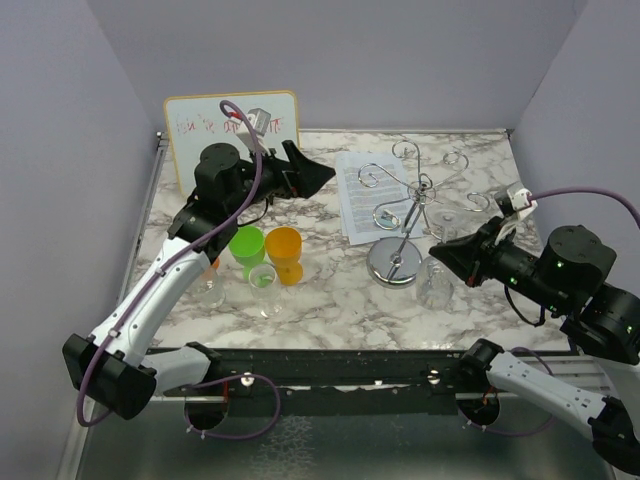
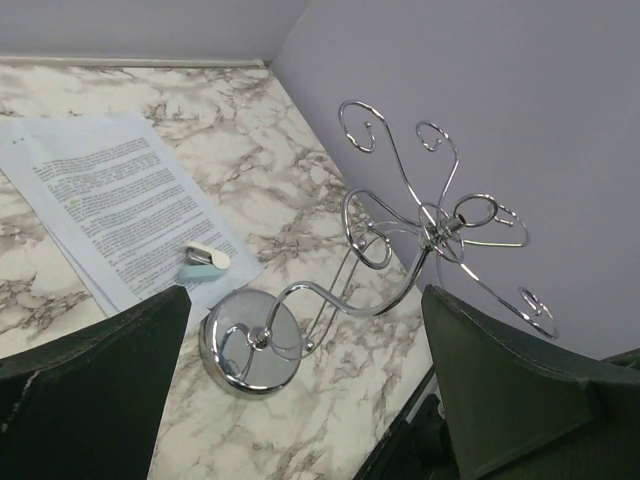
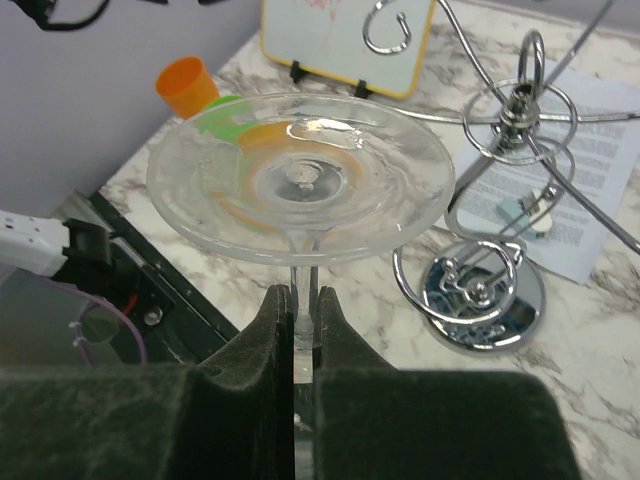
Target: Place the wine glass upside down on the wine glass rack
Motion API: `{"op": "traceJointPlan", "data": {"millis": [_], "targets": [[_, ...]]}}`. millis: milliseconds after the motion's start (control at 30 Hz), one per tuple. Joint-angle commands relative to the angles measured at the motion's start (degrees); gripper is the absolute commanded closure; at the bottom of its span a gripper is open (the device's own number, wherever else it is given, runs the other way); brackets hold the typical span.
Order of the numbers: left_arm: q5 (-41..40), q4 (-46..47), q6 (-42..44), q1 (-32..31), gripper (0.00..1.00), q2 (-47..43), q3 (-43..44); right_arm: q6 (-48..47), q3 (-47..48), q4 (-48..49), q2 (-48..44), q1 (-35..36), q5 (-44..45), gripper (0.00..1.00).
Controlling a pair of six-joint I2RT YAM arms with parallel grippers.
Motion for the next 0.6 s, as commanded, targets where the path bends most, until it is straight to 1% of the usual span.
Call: {"op": "traceJointPlan", "data": {"millis": [0, 133, 400, 467, 567], "targets": [[4.21, 1.87, -1.30, 0.02, 0.01, 2.13, 1.82, -2.52, -0.74, -3.80, -0.46, 0.22, 4.68, 0.99], [7.20, 3.34, -2.90, 0.00, 0.01, 5.04, 2.13, -2.68, -1.22, -5.79, -0.25, 0.20, 8.75, 1.00], [7.63, 4.25, -4.26, 0.03, 0.01, 7.73, 1.33, -1.13, -4.74, -6.75, -3.67, 0.20, 17.30, 0.99], [7.82, 5.73, -4.73, -0.03, 0.01, 8.19, 1.19, -0.61, -6.26, -6.41, -4.10, 0.21, 20.00, 1.00], [8.41, 6.45, -5.17, 0.04, 0.01, 8.74, 1.38, 1.43, -8.93, -4.38, -4.42, 0.28, 26.40, 1.00]]}}
